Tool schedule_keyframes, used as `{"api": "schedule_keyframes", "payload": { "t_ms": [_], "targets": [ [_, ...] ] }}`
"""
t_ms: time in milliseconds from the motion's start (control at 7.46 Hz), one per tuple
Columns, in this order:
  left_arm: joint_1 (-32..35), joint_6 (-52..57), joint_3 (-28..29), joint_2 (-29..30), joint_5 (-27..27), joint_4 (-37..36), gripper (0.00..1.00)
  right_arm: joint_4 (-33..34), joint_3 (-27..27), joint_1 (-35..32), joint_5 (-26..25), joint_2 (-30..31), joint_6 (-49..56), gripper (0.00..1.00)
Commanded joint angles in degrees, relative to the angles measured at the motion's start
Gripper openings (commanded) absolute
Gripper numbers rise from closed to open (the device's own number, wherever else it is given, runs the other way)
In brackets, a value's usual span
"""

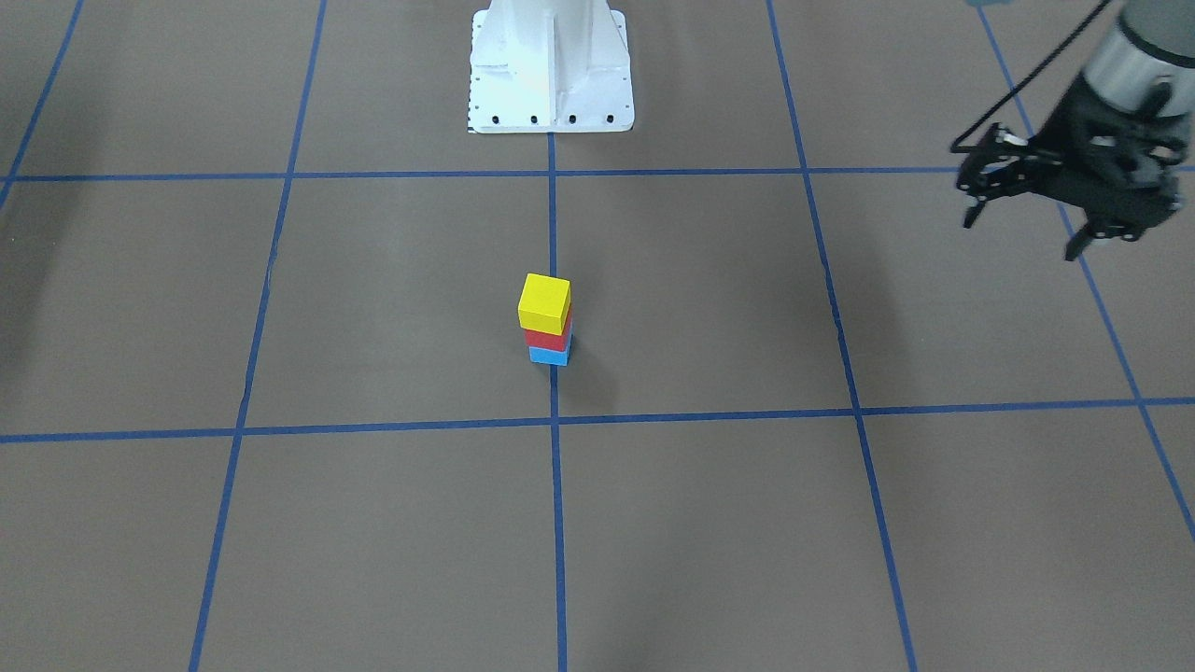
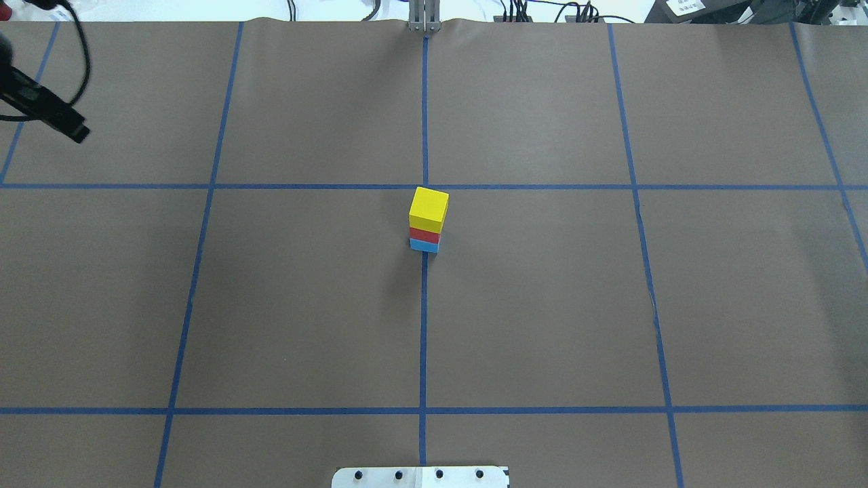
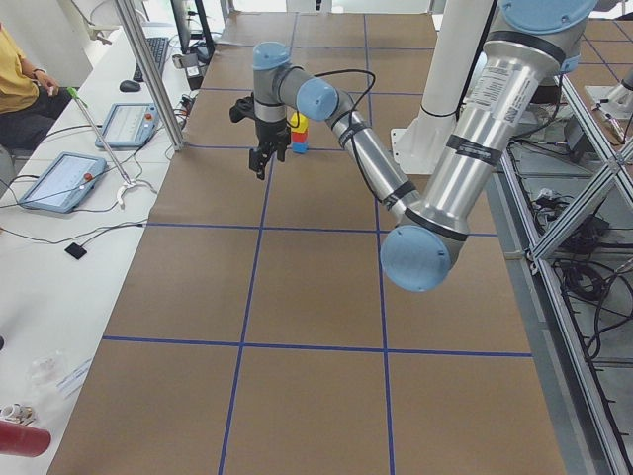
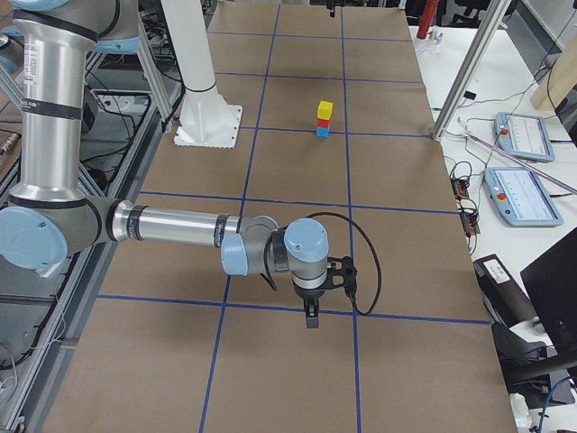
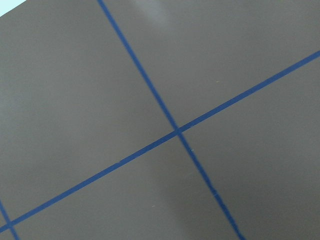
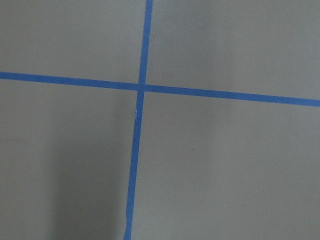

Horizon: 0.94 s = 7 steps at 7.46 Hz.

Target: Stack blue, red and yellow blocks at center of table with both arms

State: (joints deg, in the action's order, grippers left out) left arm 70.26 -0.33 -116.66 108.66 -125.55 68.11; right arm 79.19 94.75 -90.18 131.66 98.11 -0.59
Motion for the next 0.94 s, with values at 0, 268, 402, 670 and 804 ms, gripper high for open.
{"api": "schedule_keyframes", "payload": {
  "t_ms": [0,268,402,670,804],
  "targets": [
    [11.4,15.1,5.2,-7.4,-1.7,0.4,1.00,0.0,0.1,0.0,0.0,0.1,0.0,1.00],
    [12.2,11.9,11.7,-13.3,-1.1,1.3,1.00,0.0,0.1,0.0,0.1,0.0,0.0,1.00],
    [15.8,12.0,16.7,-14.0,-1.2,8.8,1.00,0.0,0.1,0.0,0.1,-0.1,0.0,1.00],
    [21.2,12.1,19.6,-20.9,-1.8,17.4,1.00,0.0,0.0,0.0,0.0,0.0,0.1,1.00],
    [25.2,12.3,19.3,-24.7,-5.3,17.9,1.00,0.0,0.0,0.0,0.0,0.0,0.1,1.00]
  ]
}}
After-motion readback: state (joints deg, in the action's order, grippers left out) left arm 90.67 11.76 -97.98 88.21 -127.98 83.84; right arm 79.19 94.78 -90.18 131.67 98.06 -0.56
